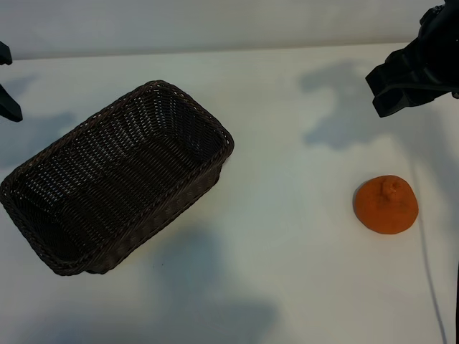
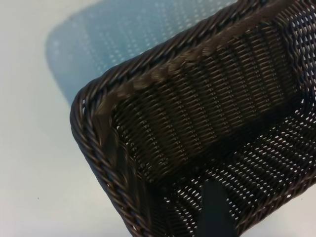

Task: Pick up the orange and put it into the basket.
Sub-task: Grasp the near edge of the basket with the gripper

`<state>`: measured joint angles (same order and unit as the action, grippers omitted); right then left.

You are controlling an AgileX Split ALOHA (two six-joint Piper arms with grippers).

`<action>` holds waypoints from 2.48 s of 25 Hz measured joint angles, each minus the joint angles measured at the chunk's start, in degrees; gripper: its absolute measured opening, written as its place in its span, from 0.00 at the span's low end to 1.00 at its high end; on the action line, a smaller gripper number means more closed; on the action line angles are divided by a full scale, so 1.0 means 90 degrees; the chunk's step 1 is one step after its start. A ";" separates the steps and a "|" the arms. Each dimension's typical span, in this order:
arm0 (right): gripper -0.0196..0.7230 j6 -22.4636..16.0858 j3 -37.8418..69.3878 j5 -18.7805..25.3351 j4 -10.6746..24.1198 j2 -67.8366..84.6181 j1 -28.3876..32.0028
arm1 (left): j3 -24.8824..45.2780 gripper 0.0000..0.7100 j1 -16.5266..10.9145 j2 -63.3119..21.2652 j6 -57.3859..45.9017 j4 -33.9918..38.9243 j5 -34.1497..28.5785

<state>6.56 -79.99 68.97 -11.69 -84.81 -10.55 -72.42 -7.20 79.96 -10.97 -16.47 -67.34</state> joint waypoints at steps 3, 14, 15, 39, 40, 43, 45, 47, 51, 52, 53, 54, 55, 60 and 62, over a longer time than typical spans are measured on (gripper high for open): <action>0.64 0.0000 0.0000 0.0005 0.0000 0.0000 0.0000 | 0.0000 0.74 0.0000 0.0000 -0.0136 0.0007 0.0000; 0.64 0.0000 0.0000 0.0050 0.0000 0.0000 0.0000 | 0.0343 0.74 0.0000 0.0000 -0.0546 0.0354 0.0000; 0.64 0.0000 0.0000 0.0050 0.0000 0.0000 0.0000 | 0.0473 0.74 0.0000 0.0000 -0.0569 0.0434 0.0000; 0.64 0.0000 0.0000 0.0075 0.0000 0.0000 0.0000 | 0.2100 0.74 0.0000 0.0000 -0.0779 0.0953 0.0284; 0.64 0.0000 0.0000 0.0077 0.0000 0.0000 0.0000 | 0.2100 0.74 0.0000 0.0000 -0.0787 0.0953 0.0300; 0.64 0.0000 0.0000 0.0082 0.0000 0.0000 0.0000 | 0.2100 0.74 0.0000 0.0000 -0.0808 0.0961 0.0376; 0.64 0.0000 0.0000 0.0082 0.0000 0.0000 0.0000 | 0.2100 0.74 0.0000 0.0000 -0.0870 0.1053 0.0373; 0.64 0.0000 0.0000 0.0082 0.0000 0.0000 0.0000 | 0.2100 0.74 0.0000 0.0000 -0.1015 0.1301 0.0336; 0.64 0.0000 0.0000 0.0082 0.0000 0.0000 0.0000 | 0.2100 0.74 0.0000 0.0000 -0.1234 0.1700 0.0254; 0.64 0.0000 0.0000 0.0082 0.0000 0.0000 0.0000 | 0.2100 0.74 0.0000 0.0000 -0.1254 0.1714 0.0254; 0.64 0.0000 0.0000 0.0082 0.0000 0.0000 0.0000 | 0.2100 0.74 0.0000 0.0000 -0.1261 0.1714 0.0276; 0.64 0.0000 0.0000 0.0082 0.0000 0.0000 0.0000 | 0.2105 0.74 0.0000 0.0000 -0.1268 0.1707 0.0314; 0.64 0.0000 0.0000 0.0082 0.0000 0.0000 0.0000 | 0.2105 0.74 0.0000 0.0000 -0.1282 0.1691 0.0361; 0.64 0.0000 0.0000 0.0076 0.0000 0.0000 0.0000 | 0.2302 0.74 0.0000 0.0006 -0.1307 0.1562 0.0693; 0.64 0.0000 0.0000 0.0076 0.0000 0.0000 0.0000 | 0.2338 0.74 0.0000 0.0019 -0.1353 0.1555 0.0749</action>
<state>6.56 -79.99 69.66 -11.69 -84.81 -10.55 -51.37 -7.20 80.13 -23.15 -2.48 -60.60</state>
